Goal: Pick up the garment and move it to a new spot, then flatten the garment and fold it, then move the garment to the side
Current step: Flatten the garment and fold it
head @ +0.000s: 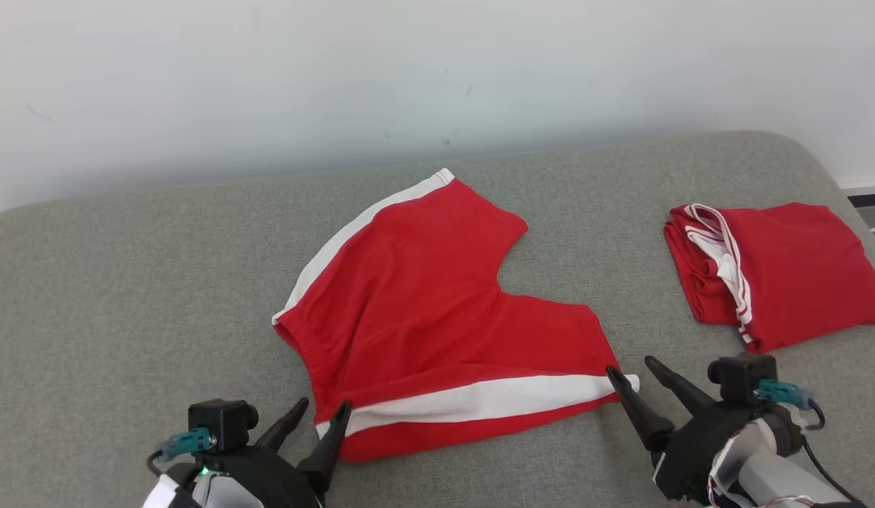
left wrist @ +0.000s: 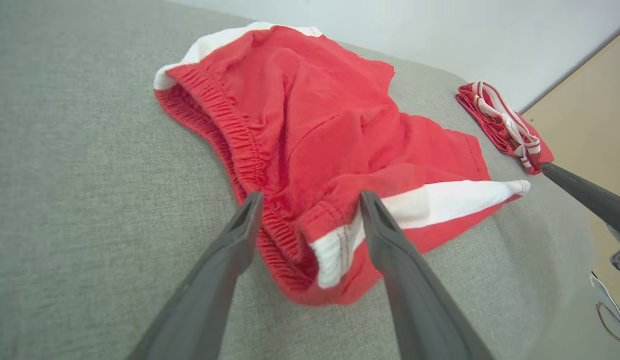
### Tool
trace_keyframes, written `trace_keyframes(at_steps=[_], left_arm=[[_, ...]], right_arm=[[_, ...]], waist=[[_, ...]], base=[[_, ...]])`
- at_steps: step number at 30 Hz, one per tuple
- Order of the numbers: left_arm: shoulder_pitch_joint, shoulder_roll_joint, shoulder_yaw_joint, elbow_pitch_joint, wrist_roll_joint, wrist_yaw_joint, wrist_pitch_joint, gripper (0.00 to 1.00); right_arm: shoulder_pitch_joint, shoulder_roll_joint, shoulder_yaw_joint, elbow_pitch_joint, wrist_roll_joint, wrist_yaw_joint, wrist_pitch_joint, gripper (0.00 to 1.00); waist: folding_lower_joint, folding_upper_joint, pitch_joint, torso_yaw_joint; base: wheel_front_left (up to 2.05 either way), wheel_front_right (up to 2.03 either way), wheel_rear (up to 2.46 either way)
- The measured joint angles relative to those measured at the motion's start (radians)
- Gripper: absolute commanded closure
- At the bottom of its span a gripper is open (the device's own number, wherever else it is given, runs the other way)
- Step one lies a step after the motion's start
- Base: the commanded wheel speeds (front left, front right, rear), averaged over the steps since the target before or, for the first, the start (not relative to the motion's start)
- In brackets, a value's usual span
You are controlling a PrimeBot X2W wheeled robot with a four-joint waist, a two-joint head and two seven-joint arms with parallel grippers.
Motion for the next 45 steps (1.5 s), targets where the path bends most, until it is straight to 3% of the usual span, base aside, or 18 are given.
trace_keyframes(at_steps=[6, 13, 27, 44, 45], left_arm=[[0.052, 0.001, 0.021, -0.066, 0.007, 0.054, -0.029, 0.0], [0.115, 0.012, -0.004, -0.118, 0.064, 0.138, -0.006, 0.0], [0.18, 0.038, -0.056, -0.243, 0.104, 0.158, 0.073, 0.0], [0.167, 0.033, -0.075, -0.239, 0.14, 0.177, 0.15, 0.0], [0.162, 0.032, -0.077, -0.236, 0.14, 0.177, 0.156, 0.15]], right_arm=[[0.04, -0.016, -0.016, -0.059, 0.006, -0.004, -0.006, 0.0], [0.074, -0.042, -0.003, -0.099, -0.016, -0.067, -0.005, 0.0], [0.1, -0.072, -0.013, -0.145, -0.031, -0.161, 0.031, 0.0], [0.088, -0.053, -0.004, -0.155, -0.03, -0.197, 0.083, 0.0], [0.088, -0.051, -0.002, -0.154, -0.03, -0.197, 0.084, 0.0]], waist=[[0.0, 0.0, -0.009, 0.005], [0.0001, 0.0001, -0.008, 0.007], [0.0002, 0.0001, 0.013, 0.012], [0.0002, 0.0002, 0.04, 0.026], [0.0002, 0.0002, 0.04, 0.027]], base=[[0.0, 0.0, 0.0], [0.0, 0.0, 0.0], [0.0, 0.0, 0.0], [0.0, 0.0, 0.0], [0.0, 0.0, 0.0]])
